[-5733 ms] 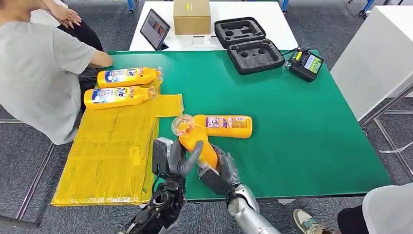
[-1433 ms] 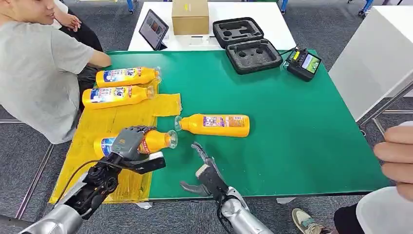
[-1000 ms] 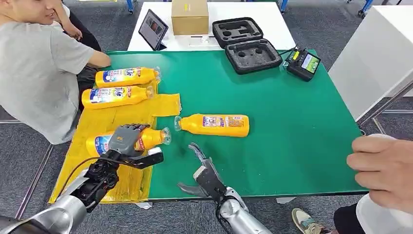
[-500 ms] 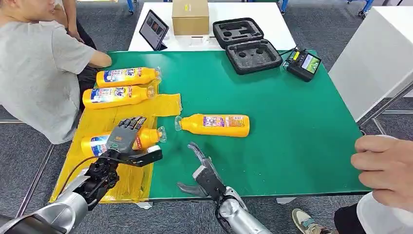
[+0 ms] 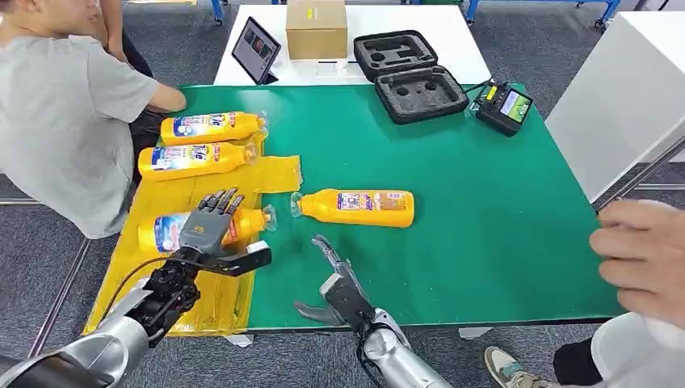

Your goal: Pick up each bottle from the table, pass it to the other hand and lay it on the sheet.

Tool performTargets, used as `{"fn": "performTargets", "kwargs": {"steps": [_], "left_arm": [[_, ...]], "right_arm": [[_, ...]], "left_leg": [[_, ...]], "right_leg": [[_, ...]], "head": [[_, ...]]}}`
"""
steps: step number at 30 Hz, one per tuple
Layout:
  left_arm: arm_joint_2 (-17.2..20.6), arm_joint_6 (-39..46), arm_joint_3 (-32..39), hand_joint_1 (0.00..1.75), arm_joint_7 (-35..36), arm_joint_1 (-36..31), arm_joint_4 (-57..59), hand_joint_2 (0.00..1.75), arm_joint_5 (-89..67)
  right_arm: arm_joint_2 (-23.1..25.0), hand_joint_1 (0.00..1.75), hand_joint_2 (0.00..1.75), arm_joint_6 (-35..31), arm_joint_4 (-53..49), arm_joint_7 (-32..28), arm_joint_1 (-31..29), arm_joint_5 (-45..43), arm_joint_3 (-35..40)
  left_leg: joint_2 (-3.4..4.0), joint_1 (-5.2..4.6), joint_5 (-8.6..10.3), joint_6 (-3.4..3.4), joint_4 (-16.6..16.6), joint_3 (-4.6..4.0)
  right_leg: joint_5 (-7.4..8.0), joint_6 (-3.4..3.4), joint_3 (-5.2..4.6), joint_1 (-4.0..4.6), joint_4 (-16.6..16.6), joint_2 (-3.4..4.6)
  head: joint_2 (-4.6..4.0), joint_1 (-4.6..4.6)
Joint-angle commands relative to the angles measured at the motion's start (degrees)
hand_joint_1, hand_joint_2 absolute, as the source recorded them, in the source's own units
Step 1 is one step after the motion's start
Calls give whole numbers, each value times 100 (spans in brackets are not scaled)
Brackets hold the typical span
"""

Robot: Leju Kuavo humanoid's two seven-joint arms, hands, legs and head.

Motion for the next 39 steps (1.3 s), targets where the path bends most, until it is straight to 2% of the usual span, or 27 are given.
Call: {"fn": "performTargets", "kwargs": {"steps": [1,5,8,9,19,23,26,27,31,33,35,36,39], "left_arm": [[-105,-103,102,0,8,-58,451,0,-19],[-105,-103,102,0,8,-58,451,0,-19],[-157,245,250,0,-247,-62,363,0,-14],[-212,408,347,0,-292,-59,344,175,-13],[-336,745,448,0,-488,47,199,175,-260],[-447,1028,489,0,-701,352,-648,175,-485],[-447,1028,489,0,-701,352,-648,175,-485],[-423,1030,514,0,-730,455,-913,175,-539],[-503,1030,920,0,-1368,1543,-3210,175,-714],[-662,1030,1151,0,-1830,1984,-4252,175,-637],[-826,1030,1238,0,-2228,2169,-4606,175,-347],[-896,1030,1218,0,-2496,2248,-4729,175,47],[-974,1030,1134,0,-2804,2399,-4943,175,801]], "right_arm": [[-26,0,175,10,310,2,-246,-55,9],[-26,0,175,10,310,2,-246,-55,9],[-18,0,175,44,340,2,-276,-54,7],[-11,0,175,45,358,2,-289,-41,12],[-57,0,175,-20,290,2,-246,-54,21],[-90,0,175,-61,264,2,-224,-53,-22],[-90,0,175,-61,264,2,-224,-53,-22],[-90,0,175,-73,257,2,-216,-49,-28],[-162,0,175,-235,0,2,-55,13,16],[-238,0,175,-520,-329,2,62,141,165],[-320,0,175,-886,-840,2,207,186,326],[-439,0,175,-1372,-1388,2,337,252,538],[-659,0,175,-2132,-2163,2,483,344,826]], "left_leg": [[-2,-2,0,-1,-3,5],[-8,-4,-1,-1,-3,7],[-5,-4,-1,-1,-4,7],[-5,-3,1,0,-2,0],[-10,-5,-3,-3,0,-9],[-17,-8,0,-2,3,-15],[-15,-7,1,0,1,-18],[-20,-8,-2,0,4,-15],[-3,-10,-3,1,-2,-20],[-8,-10,-2,1,-1,-25],[-17,-11,-8,3,5,-30],[-17,-10,-13,3,9,-28],[-4,-13,-5,3,7,-55]], "right_leg": [[0,-2,2,-2,0,3],[-4,-2,5,-4,1,-1],[-4,-1,7,-4,-1,-4],[-2,0,1,-4,0,-7],[-6,-3,-5,-4,2,-10],[-6,-1,-11,-4,3,-18],[-4,1,-17,-4,0,-18],[-8,0,-13,-4,3,-20],[-5,2,-20,-6,-2,-5],[-6,2,-25,-6,-1,-13],[-14,3,-26,-6,2,-21],[-18,3,-24,-5,5,-20],[-7,3,-53,-6,4,-10]], "head": [[0,2],[0,2],[0,0],[0,0],[0,2],[0,0],[0,0],[0,0],[0,0],[0,0],[0,2],[0,2],[0,0]]}}
